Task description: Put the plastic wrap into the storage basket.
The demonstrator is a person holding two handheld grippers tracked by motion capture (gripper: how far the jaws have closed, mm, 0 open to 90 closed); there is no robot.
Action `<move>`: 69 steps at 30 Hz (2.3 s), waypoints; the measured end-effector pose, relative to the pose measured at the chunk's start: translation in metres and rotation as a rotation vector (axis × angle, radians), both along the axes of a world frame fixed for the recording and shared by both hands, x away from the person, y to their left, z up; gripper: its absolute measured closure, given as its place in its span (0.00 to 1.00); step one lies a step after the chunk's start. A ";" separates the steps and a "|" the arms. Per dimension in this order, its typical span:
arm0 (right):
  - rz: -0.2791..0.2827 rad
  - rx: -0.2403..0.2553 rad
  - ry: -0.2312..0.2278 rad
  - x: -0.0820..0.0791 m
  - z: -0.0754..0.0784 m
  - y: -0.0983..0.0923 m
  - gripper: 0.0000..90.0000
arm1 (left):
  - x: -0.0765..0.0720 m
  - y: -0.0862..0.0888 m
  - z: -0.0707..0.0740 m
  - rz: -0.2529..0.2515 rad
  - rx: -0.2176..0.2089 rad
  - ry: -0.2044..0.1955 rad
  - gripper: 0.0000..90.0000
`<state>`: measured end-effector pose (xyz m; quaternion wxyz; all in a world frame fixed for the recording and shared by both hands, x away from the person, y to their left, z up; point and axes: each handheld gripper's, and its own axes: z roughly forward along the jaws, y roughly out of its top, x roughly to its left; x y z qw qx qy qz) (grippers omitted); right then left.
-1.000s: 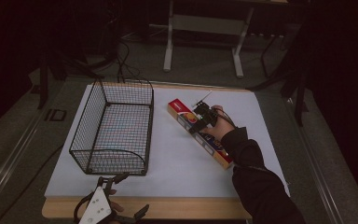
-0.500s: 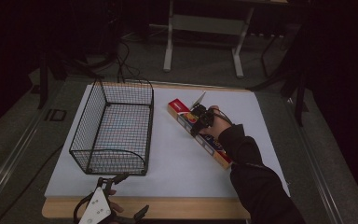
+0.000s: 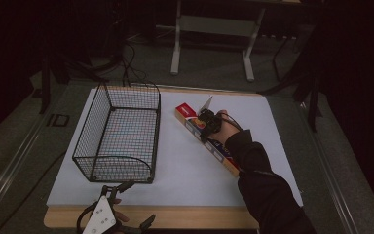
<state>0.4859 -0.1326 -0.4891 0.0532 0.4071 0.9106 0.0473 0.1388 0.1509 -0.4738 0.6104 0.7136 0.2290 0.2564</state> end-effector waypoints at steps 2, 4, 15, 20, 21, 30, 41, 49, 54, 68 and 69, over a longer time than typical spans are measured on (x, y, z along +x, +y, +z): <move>-0.019 -0.003 -0.015 0.001 0.002 -0.001 0.44 | 0.000 0.000 0.000 0.001 0.002 0.001 0.00; -0.038 0.003 -0.024 0.003 0.005 -0.003 0.44 | 0.000 0.000 0.000 0.001 0.002 0.001 0.00; -0.119 0.072 -0.057 0.005 0.041 -0.014 0.44 | 0.001 -0.001 0.000 -0.001 0.006 0.002 0.00; -0.138 0.084 -0.079 0.003 0.058 -0.014 0.44 | 0.001 -0.002 0.000 0.001 0.003 0.003 0.00; -0.142 0.088 -0.085 0.003 0.061 -0.014 0.44 | 0.001 -0.002 0.000 0.001 0.004 0.003 0.00; -0.179 0.108 -0.116 -0.001 0.099 -0.009 0.44 | 0.002 -0.001 0.000 0.002 -0.002 0.003 0.00; -0.169 0.161 -0.192 -0.011 0.145 0.012 0.44 | 0.002 -0.002 0.000 -0.003 0.000 -0.001 0.00; -0.126 0.198 -0.238 -0.021 0.168 0.041 0.44 | 0.003 -0.002 0.000 -0.003 0.002 0.000 0.00; -0.110 0.219 -0.254 -0.024 0.179 0.062 0.44 | 0.002 -0.002 0.000 -0.004 0.003 0.000 0.00; -0.043 0.272 -0.274 -0.035 0.192 0.126 0.44 | 0.001 0.000 0.000 -0.007 -0.005 -0.002 0.00; -0.037 0.277 -0.273 -0.036 0.192 0.130 0.44 | 0.001 0.000 0.000 -0.008 -0.007 -0.003 0.00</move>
